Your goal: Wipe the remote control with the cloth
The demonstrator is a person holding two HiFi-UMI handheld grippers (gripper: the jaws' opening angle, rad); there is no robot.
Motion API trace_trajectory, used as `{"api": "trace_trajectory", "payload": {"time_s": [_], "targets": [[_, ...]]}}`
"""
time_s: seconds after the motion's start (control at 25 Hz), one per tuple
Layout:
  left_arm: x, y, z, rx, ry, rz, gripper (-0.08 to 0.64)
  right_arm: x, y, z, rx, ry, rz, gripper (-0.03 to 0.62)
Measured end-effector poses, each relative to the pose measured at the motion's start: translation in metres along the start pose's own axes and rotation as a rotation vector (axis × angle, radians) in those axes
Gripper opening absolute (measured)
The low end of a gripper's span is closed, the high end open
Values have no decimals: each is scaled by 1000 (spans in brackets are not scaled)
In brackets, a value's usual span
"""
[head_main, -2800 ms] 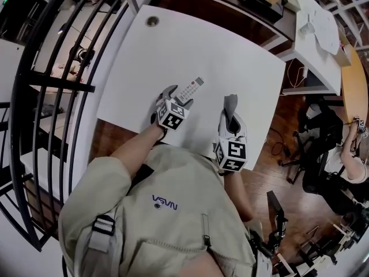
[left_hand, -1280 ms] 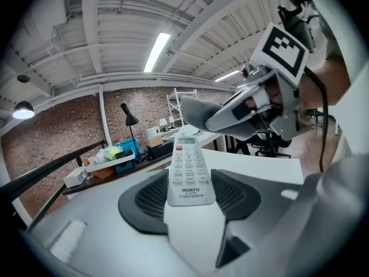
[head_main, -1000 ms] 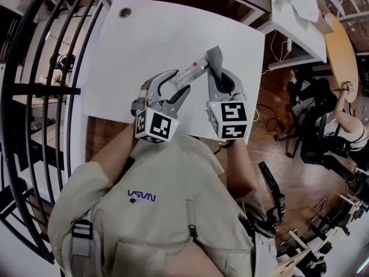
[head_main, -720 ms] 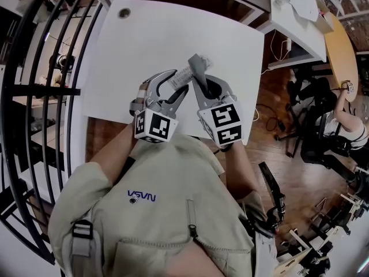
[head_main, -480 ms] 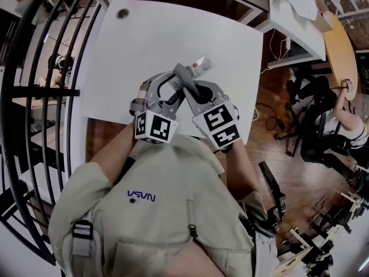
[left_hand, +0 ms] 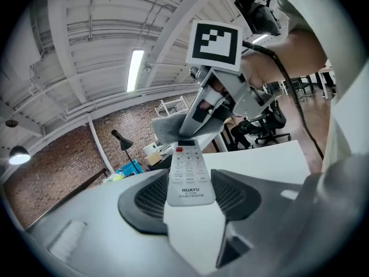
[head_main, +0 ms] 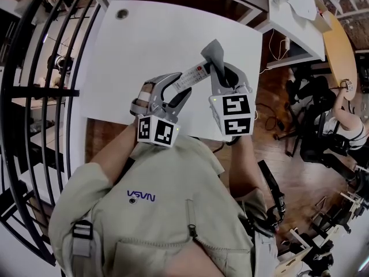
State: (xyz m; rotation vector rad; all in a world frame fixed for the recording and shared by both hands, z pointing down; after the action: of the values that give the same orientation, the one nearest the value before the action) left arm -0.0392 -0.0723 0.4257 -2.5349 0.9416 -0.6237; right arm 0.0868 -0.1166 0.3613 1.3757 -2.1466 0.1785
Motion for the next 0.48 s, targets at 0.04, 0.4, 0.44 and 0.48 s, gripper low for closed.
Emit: {"api": "trace_trajectory", "payload": {"time_s": [0.04,0.4,0.44,0.48], "targets": [[0,-1,0,5,1,1,239,1,2,0,-9,12,9,23],[-1,3,-2,-5,8,6,239,7,74,3,-118,62,276,21],[-1,3,-1,-10,7,4,239,7,81,3,-142,73,306,21],[-1,3,-1,-16,5,2,239,6,88,3,-168,85,335,21]]}}
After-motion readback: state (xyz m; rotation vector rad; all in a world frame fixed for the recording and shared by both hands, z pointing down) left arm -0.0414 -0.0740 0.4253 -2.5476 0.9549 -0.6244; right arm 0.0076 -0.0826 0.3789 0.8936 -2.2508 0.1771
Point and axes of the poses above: the fingertips, and each gripper's own axes: x forward along the fingers, y to its left, z out of its top, the point moved 7 cm from there along -x, backward along the fingers, and after that the axes turned 1 degree about z, right-handed, at the moved point
